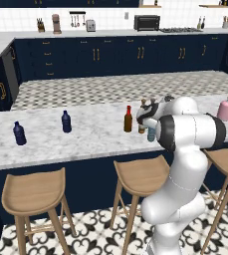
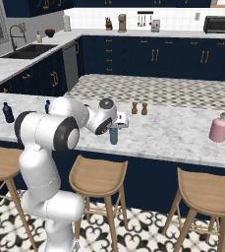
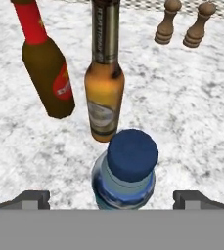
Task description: Move the plastic bottles in the middle to the plastics group, and the glass bottles in the middle to the glass group.
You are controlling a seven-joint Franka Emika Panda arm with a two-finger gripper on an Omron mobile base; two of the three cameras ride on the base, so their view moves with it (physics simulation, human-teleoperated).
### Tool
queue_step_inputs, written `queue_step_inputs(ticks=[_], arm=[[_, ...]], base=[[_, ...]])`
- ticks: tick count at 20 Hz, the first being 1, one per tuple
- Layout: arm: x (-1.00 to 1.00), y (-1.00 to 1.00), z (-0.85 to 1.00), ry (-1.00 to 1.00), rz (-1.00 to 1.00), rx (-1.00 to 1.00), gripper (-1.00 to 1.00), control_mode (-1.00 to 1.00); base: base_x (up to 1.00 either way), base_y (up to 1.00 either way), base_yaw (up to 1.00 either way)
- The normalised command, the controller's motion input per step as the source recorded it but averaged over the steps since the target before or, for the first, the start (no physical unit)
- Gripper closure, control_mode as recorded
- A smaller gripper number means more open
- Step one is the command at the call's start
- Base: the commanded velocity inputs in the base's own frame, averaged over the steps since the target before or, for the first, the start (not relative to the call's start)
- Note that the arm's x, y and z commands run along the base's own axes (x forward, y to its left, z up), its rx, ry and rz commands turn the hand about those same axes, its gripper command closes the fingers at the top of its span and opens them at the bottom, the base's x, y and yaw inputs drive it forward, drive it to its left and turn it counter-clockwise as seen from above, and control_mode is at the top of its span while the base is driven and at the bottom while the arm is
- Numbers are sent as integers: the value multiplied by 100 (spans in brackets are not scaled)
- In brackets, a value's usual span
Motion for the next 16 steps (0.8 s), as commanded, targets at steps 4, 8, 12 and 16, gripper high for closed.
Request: queue_step_inputs(ticks=[4, 8, 12, 16], arm=[[3, -1, -1, 0, 0, 0, -100, -100], [11, 0, 0, 0, 0, 0, -100, -100], [10, 0, -1, -1, 0, 0, -100, -100], [9, 0, -6, -3, 0, 0, -100, -100]], base=[[0, 0, 0], [0, 0, 0], [0, 0, 0], [0, 0, 0]])
